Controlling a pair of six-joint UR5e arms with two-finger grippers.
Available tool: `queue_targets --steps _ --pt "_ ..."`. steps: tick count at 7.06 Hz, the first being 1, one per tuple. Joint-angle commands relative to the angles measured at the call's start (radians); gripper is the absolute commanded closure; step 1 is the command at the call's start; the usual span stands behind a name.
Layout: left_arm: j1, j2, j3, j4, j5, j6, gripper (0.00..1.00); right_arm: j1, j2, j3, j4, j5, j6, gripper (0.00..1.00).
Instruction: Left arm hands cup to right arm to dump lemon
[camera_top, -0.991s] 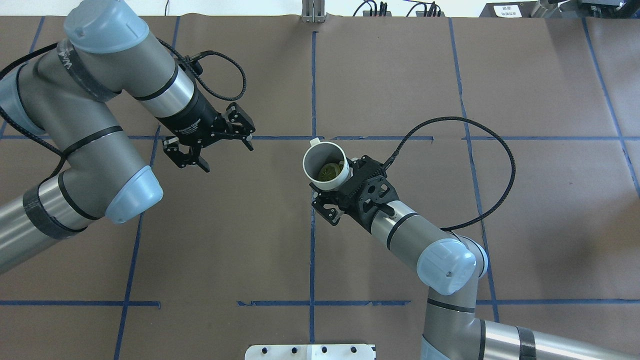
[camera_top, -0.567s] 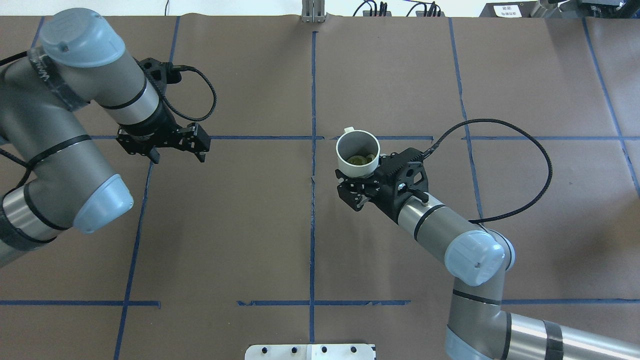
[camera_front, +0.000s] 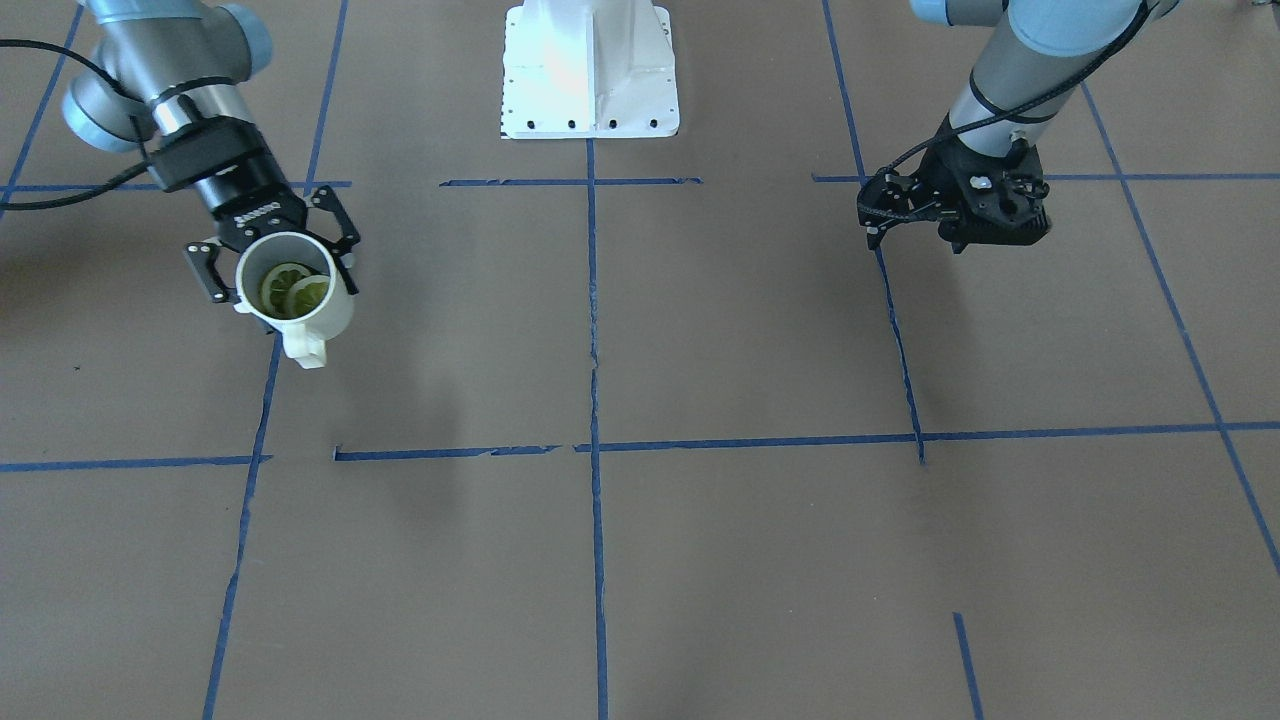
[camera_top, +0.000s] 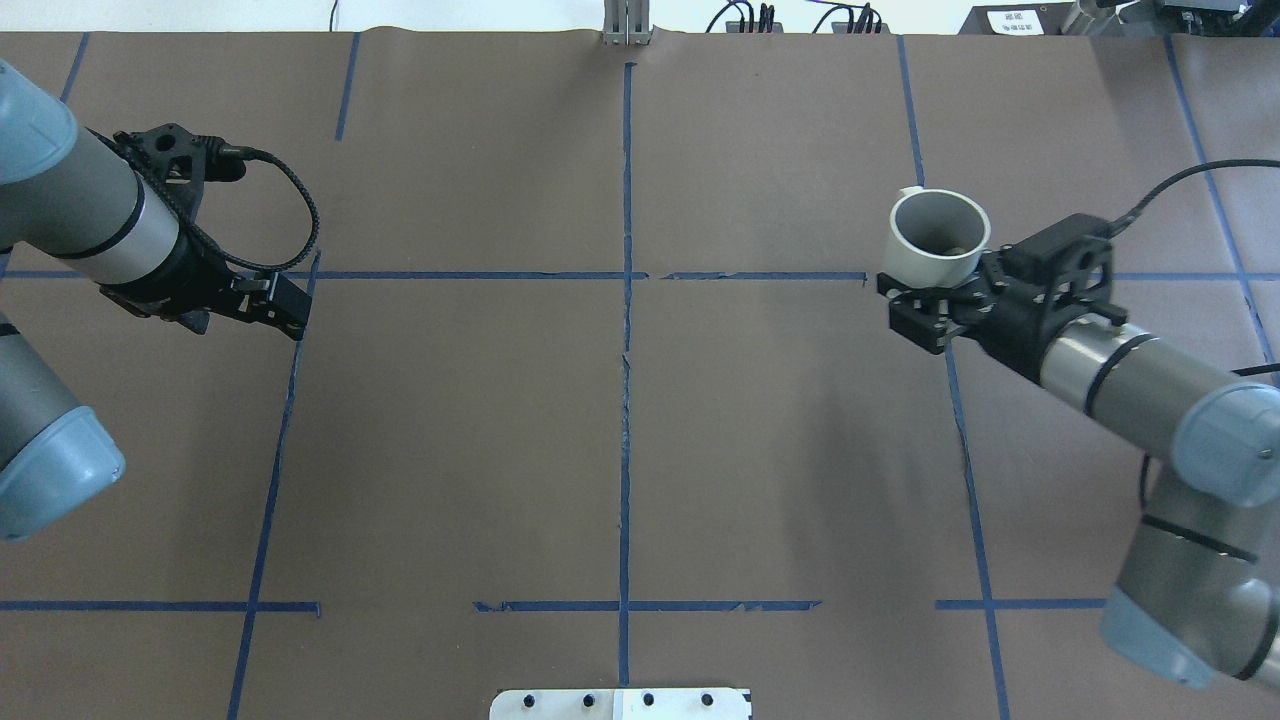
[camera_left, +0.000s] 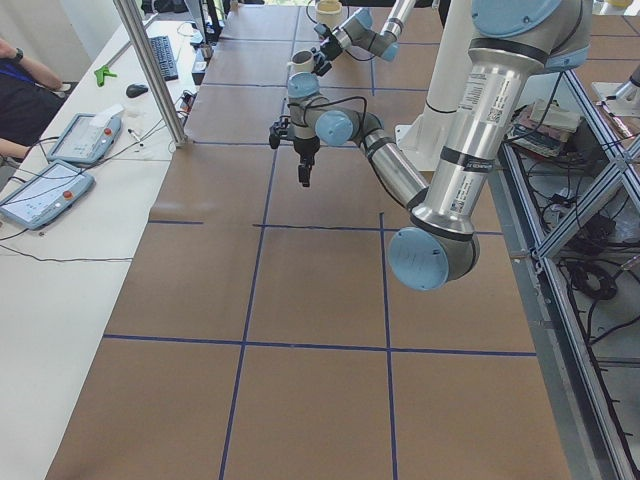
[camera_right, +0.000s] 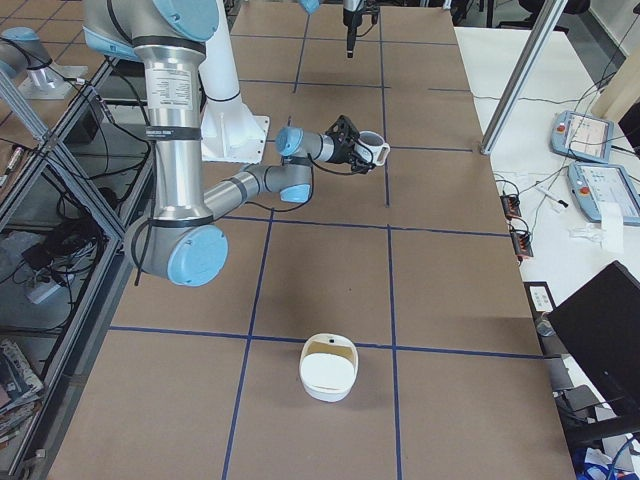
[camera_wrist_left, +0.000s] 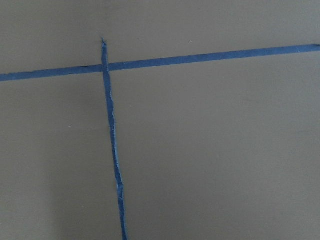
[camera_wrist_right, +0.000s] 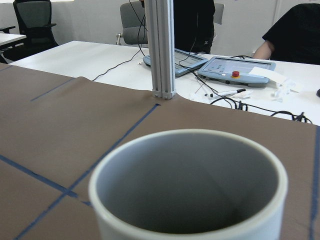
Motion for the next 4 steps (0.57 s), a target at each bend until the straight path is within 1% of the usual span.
queue_targets --steps 1,2,3,4 --pt "0.034 -0.011 0.004 -0.001 0.015 -0.052 0.00 0.167 -0.196 0.085 0.043 0.218 0.002 0.68" --pt "0.051 -0.012 0.004 -0.001 0.015 -0.052 0.00 0.196 -0.308 0.068 0.189 0.237 0.003 0.65" --pt "0.051 -0.035 0.010 0.001 0.015 -0.057 0.00 0.204 -0.402 0.032 0.324 0.239 0.003 0.65" --pt "0.053 -0.035 0.012 0.001 0.013 -0.057 0.00 0.217 -0.454 -0.072 0.503 0.241 0.003 0.65"
